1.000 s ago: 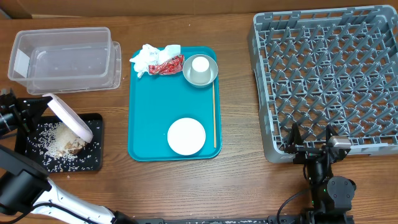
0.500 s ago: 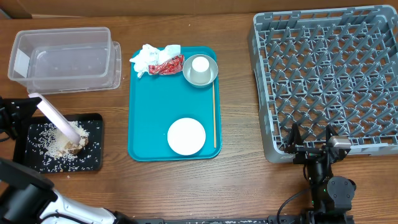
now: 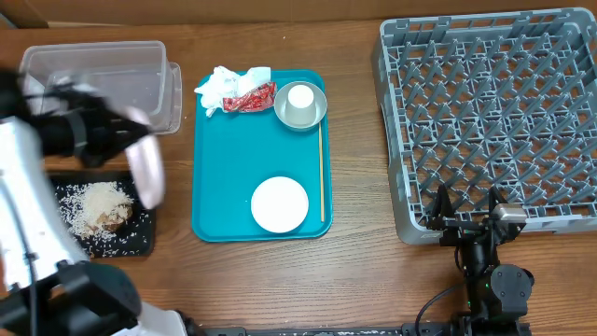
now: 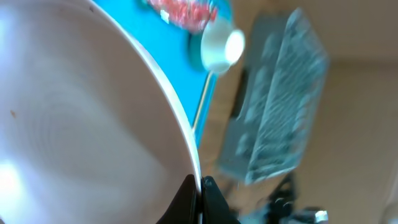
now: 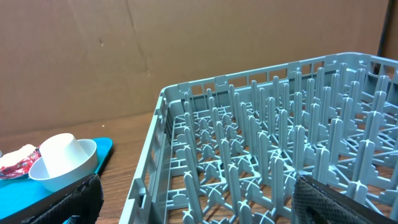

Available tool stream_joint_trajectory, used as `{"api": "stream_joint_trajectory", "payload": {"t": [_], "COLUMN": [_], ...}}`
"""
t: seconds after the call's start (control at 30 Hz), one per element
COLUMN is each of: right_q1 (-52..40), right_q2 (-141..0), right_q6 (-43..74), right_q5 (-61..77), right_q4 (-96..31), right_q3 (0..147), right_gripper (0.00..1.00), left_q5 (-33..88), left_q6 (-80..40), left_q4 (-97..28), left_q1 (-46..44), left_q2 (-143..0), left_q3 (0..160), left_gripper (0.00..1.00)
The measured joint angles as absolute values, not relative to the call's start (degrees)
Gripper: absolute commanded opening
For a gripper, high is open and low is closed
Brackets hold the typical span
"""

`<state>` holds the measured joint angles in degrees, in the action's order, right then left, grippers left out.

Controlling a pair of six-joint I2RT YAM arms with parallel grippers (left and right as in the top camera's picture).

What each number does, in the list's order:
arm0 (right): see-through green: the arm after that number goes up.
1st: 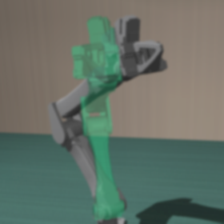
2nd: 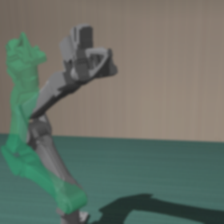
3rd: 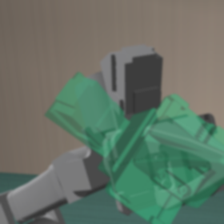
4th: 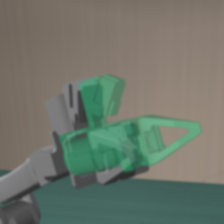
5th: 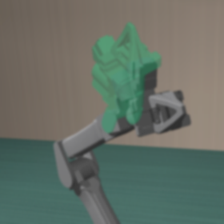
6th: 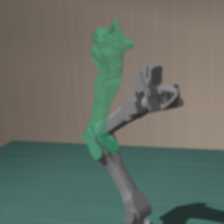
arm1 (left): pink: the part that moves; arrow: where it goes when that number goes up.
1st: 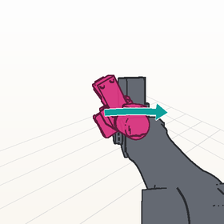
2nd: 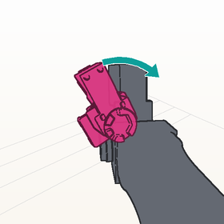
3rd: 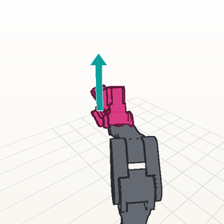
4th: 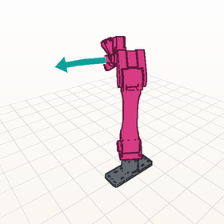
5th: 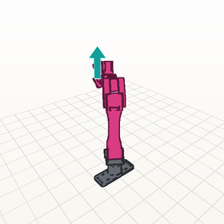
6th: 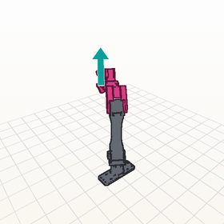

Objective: Sort waste into correct bins and load items into the dishwasher
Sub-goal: 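Carry the empty plate back and set it on the teal tray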

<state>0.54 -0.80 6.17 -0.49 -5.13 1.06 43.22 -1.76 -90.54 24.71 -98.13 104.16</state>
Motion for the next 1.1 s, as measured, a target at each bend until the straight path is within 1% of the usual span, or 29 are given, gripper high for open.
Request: {"api": "stream_joint_trajectory", "payload": {"t": [0.27, 0.43, 0.5, 0.67, 0.83, 1.0, 1.07, 1.1], "right_q1": [0.56, 0.56, 0.56, 0.56, 0.54, 0.54, 0.54, 0.54], "right_q2": [-0.80, -0.80, -0.80, -0.80, -0.80, -0.80, -0.80, -0.80], "right_q6": [6.15, 6.15, 6.17, 6.13, 6.15, 6.15, 6.17, 6.15], "right_q5": [-0.47, -0.47, -0.47, -0.47, -0.47, -0.49, -0.49, -0.47], "right_q4": [-5.13, -5.13, -5.13, -5.15, -5.13, -5.13, -5.13, -5.10], "right_q3": [1.06, 1.06, 1.06, 1.06, 1.06, 1.06, 1.06, 1.06], "right_gripper": [1.00, 1.00, 1.00, 1.00, 1.00, 1.00, 1.00, 1.00], "left_q5": [17.15, 6.92, 3.46, -1.65, -2.68, -1.89, -1.30, -1.04], "left_q6": [-16.45, -22.24, -24.14, -28.23, -30.24, -31.03, -31.11, -31.24], "left_q4": [-79.33, -73.87, -72.29, -70.22, -69.34, -68.64, -68.55, -68.55], "left_q1": [-2.61, -15.81, -19.51, -24.01, -24.14, -24.14, -24.14, -24.14], "left_q2": [-98.17, -100.03, -102.02, -110.26, -118.24, -122.30, -122.87, -122.93], "left_q3": [104.14, 104.14, 104.16, 104.16, 104.14, 104.14, 104.14, 104.14], "left_gripper": [0.04, 0.04, 0.04, 0.04, 0.04, 0.05, 0.13, 0.20]}}
